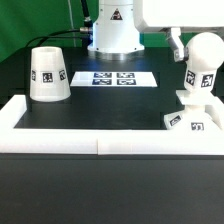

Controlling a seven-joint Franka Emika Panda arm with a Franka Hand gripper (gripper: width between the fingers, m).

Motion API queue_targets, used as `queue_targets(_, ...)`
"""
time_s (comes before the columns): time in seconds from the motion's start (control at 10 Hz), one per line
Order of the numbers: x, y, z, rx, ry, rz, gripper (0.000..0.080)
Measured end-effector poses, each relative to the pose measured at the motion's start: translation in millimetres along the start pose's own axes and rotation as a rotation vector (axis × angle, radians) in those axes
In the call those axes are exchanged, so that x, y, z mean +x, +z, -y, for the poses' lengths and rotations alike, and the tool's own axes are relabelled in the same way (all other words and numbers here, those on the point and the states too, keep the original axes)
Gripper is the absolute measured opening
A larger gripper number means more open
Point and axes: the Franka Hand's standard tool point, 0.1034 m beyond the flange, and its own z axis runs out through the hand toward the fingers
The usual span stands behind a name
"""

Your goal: Assemble lamp

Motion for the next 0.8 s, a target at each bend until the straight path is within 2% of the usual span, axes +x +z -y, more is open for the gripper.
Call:
queue_targets(0.6, -2.8, -3.2, -2.4, 0.000, 0.004, 0.010, 0.0580)
queue_targets(0.7, -1.0, -5.9, -3.2, 0.000, 0.005, 0.011, 0.0670)
queue_targets(0.8, 0.4, -8.6, -3.1, 0.002, 0.005, 0.016, 0.0691)
